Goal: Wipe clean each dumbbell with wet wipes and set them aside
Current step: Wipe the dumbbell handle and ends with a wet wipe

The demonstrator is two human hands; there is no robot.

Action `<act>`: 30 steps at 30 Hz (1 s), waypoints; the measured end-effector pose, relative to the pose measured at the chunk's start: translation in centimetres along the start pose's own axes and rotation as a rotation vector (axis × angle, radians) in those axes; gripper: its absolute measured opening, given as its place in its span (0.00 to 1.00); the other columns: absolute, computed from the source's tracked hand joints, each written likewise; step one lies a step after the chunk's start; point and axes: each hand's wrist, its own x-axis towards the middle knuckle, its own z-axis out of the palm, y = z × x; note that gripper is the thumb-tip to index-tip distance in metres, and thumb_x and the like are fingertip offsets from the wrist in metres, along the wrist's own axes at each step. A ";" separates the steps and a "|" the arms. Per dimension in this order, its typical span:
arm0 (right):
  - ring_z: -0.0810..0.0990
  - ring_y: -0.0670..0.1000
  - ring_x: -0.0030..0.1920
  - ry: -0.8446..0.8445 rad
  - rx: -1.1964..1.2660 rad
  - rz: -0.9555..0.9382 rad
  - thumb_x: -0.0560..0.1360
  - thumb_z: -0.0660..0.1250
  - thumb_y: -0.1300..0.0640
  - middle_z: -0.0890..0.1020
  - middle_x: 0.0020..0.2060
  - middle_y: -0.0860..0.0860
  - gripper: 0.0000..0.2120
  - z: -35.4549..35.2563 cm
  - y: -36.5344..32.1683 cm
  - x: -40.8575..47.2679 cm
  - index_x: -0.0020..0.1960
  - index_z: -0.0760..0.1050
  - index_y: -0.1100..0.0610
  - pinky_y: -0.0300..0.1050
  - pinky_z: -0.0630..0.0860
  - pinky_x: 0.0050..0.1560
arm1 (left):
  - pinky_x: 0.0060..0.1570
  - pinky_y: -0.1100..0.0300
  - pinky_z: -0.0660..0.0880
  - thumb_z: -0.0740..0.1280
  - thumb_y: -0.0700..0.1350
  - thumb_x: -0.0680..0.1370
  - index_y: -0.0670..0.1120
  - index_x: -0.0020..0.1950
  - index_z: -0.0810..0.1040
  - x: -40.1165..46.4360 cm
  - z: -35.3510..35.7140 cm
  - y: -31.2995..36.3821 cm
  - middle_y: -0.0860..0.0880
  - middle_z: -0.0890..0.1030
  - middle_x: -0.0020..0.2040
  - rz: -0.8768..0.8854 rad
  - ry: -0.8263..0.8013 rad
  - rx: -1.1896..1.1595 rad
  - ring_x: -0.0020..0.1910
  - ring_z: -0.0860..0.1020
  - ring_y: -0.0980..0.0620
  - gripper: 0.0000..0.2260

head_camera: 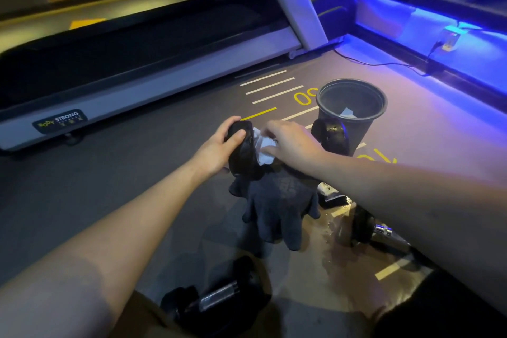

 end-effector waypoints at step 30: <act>0.80 0.62 0.55 -0.011 -0.112 -0.037 0.68 0.72 0.42 0.83 0.52 0.56 0.31 1.8 0.7 1.6 0.67 0.66 0.49 0.51 0.72 0.47 | 0.31 0.60 0.78 0.60 0.53 0.84 0.60 0.73 0.67 0.6 -0.1 -0.4 0.51 0.77 0.61 0.012 -0.017 -0.058 0.48 0.80 0.52 0.17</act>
